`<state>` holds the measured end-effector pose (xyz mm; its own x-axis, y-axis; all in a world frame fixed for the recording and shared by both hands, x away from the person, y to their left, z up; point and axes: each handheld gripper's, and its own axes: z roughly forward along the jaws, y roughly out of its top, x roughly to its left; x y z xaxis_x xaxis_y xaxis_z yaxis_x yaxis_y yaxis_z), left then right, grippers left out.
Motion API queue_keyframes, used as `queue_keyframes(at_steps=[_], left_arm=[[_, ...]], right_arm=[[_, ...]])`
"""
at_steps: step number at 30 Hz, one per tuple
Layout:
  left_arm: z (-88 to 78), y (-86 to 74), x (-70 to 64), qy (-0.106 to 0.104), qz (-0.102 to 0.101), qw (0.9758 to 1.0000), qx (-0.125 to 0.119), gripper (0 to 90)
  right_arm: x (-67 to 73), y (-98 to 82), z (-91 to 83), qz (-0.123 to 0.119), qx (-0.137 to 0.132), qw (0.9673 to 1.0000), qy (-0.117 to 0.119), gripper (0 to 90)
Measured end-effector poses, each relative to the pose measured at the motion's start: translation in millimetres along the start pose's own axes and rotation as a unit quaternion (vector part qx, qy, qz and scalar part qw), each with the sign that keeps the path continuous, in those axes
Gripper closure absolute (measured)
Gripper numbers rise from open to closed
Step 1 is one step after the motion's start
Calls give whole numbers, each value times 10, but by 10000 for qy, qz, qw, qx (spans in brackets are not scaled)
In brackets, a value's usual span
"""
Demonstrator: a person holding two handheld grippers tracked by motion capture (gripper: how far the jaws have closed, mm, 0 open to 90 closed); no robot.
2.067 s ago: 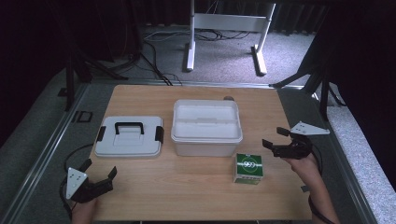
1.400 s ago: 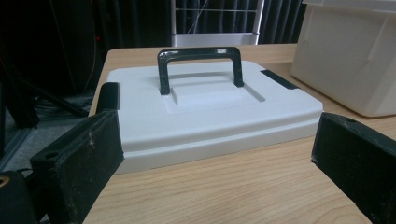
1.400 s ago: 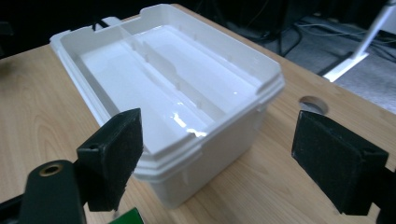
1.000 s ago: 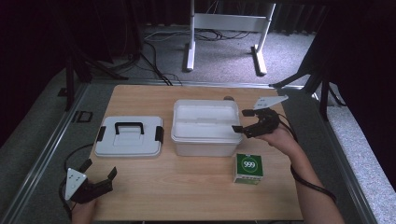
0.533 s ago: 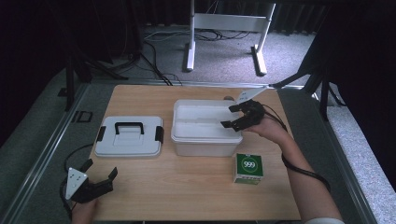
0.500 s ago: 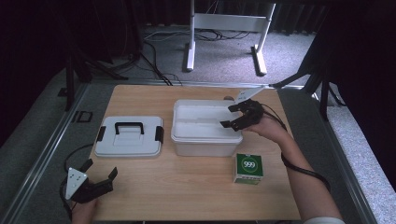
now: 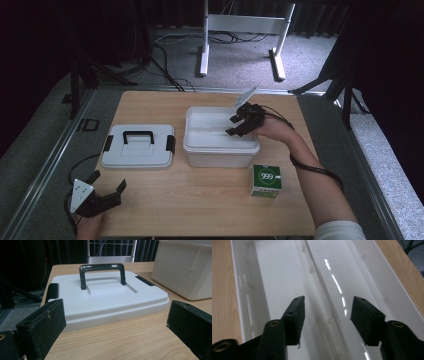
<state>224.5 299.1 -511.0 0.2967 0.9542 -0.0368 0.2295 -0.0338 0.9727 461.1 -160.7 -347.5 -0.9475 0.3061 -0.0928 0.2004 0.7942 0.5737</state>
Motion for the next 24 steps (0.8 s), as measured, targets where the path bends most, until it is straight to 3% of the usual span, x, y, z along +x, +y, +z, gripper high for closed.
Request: queue_keyframes(at_steps=[5,10,16,24], left_arm=[[7,4,5,-59,-13,10000,48,19],[9,5,8,-89,-24,9999,67,19],[10,6,9,-100,-17,9999,77,20],[14,7,5,-122,5,9999,85,21]], right_arm=[[-11,136,100,-288,369,9987,178,558],[-4,256,203,-514,914,9942,220,647],[10,377,301,-718,1164,9904,178,736],[58,515,417,-1135,1746,9780,141,838]])
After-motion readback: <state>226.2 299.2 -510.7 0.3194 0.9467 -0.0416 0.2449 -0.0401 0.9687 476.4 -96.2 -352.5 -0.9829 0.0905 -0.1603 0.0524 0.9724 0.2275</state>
